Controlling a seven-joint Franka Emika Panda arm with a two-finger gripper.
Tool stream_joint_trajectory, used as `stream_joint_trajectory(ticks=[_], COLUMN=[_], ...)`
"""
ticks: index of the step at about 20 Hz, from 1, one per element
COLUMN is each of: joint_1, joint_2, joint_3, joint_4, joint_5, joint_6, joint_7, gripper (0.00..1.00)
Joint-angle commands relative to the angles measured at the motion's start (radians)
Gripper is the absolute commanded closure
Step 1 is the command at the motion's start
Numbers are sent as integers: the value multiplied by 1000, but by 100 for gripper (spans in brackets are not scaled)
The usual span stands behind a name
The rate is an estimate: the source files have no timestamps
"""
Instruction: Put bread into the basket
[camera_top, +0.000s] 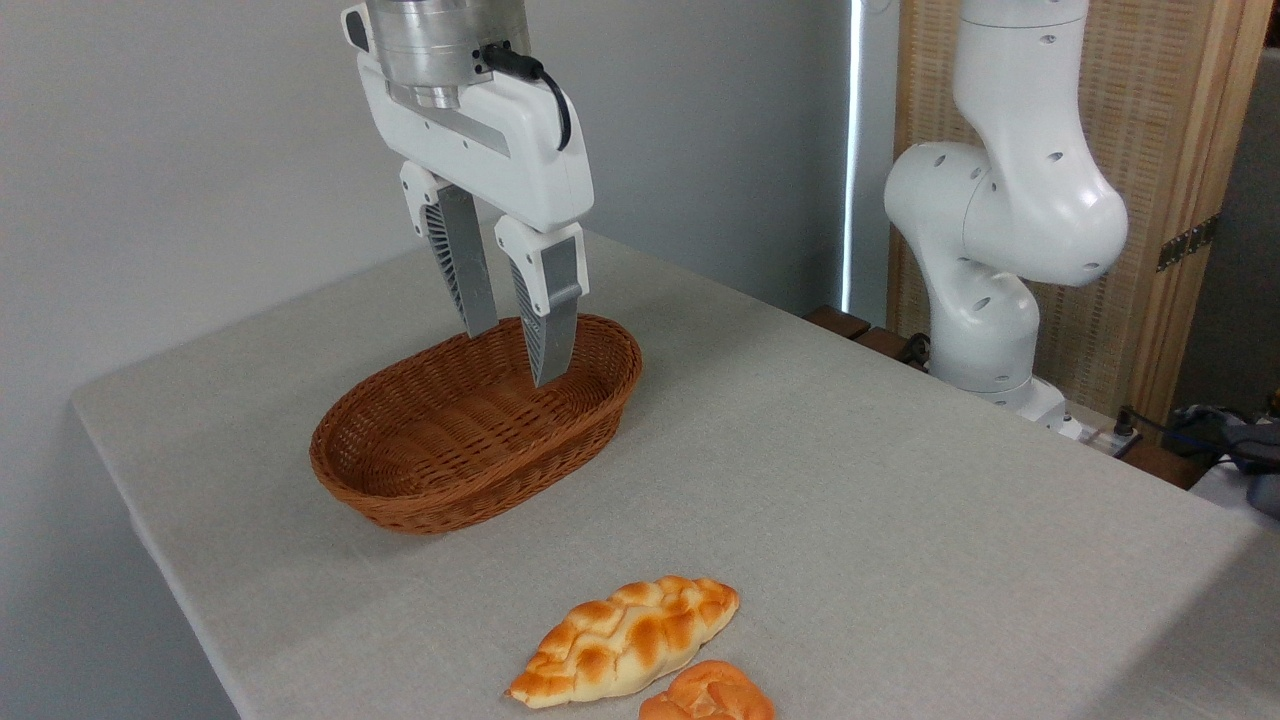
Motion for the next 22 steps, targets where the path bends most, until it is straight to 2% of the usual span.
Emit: stream_joint_trajectory(ticks=[1, 22], joint_1=[-1, -1], joint_2=[-24, -24], joint_3=[10, 12], joint_4=[-21, -45], joint_5=[-16, -14], joint_6=[-12, 4], joint_7=[22, 22], gripper=[0, 0])
